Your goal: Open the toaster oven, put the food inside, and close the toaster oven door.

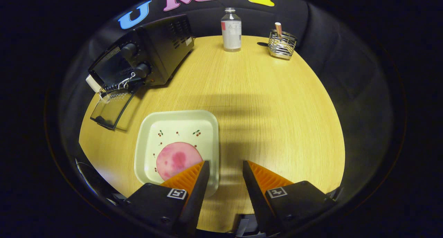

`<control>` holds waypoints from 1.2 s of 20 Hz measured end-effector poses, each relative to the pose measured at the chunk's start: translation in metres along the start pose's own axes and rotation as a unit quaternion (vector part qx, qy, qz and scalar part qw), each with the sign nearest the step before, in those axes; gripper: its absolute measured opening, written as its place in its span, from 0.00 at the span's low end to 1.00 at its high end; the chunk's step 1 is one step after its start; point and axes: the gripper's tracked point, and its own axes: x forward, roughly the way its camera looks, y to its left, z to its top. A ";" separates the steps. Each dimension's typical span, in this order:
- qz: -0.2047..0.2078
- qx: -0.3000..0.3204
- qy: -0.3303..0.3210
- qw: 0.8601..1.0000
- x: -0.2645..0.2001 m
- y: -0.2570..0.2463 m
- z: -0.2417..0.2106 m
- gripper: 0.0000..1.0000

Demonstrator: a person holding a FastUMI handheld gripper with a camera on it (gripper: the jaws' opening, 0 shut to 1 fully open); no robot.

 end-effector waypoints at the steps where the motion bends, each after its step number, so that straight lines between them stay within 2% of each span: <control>1: 0.005 -0.003 0.007 1.000 0.003 0.002 0.000 0.67; 2: 0.005 -0.003 0.010 1.000 0.003 0.002 0.001 0.61; 5: 0.028 0.001 0.038 0.999 0.005 0.016 -0.001 0.51; 6: 0.033 0.001 0.041 0.999 0.009 0.019 -0.001 0.28; 10: 0.067 0.014 0.042 0.997 0.010 0.024 0.002 0.11; 13: 0.089 0.030 0.059 0.994 0.007 0.028 -0.002 0.07; 17: 0.107 0.075 0.072 0.989 0.002 0.032 -0.007 0.06; 19: 0.118 0.087 0.058 0.988 -0.010 0.040 -0.002 0.06; 24: 0.145 0.084 0.045 0.985 -0.039 0.061 0.009 0.06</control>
